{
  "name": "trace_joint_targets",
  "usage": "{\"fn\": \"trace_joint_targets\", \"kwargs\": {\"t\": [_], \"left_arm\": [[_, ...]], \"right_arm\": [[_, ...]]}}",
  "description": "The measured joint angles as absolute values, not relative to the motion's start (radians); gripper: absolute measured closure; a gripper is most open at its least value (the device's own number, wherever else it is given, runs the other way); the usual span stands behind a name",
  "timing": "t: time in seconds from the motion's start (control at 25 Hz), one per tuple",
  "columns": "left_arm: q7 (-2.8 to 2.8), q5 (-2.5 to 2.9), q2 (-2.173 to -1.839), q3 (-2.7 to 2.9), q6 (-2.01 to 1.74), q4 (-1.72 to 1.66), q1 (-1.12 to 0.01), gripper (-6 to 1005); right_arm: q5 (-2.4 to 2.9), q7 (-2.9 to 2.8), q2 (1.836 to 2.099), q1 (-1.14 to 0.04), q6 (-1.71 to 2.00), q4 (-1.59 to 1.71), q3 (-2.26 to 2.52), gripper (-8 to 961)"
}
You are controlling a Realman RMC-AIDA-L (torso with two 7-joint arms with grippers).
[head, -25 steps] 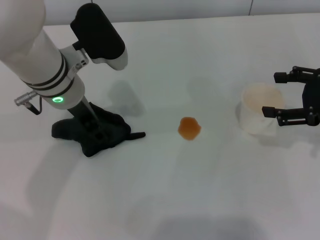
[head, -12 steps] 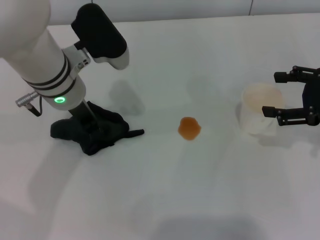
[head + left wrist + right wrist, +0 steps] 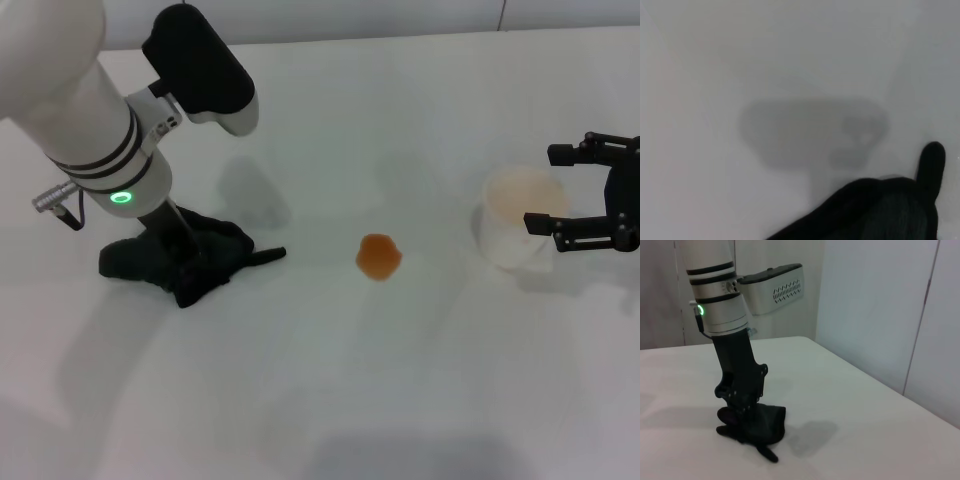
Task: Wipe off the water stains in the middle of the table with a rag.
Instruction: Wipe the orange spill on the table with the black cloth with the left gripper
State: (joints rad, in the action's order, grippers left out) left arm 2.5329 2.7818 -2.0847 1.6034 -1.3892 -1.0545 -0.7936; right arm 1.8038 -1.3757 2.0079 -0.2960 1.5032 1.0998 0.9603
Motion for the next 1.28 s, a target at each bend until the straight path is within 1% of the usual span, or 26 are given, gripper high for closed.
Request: {"fn": "trace_joint_targets", "kwargs": {"t": [0.36, 0.6, 0.92, 1.28], "left_arm": [[2.639, 2.777, -2.085, 1.595, -1.272, -1.108, -0.785, 933], [2.714, 2.693, -2.088, 1.615, -1.119, -1.087, -0.793, 933], [2.699, 2.513, -2.088, 1.795, -0.881, -1.047, -0.801, 933], [2.650, 2.421, -2.089, 1.919, -0.780, -0.984, -0.805, 933]], "right_arm": [[1.804, -1.371, 2.008, -0.294, 1.502, 1.100, 0.960, 86], [1.804, -1.369, 2.008, -0.296, 1.495, 1.091, 0.960, 86], [1.804, -1.367, 2.008, -0.300, 1.488, 1.081, 0.960, 86], [1.804, -1.367, 2.008, -0.301, 1.466, 1.065, 0.960, 86]]}}
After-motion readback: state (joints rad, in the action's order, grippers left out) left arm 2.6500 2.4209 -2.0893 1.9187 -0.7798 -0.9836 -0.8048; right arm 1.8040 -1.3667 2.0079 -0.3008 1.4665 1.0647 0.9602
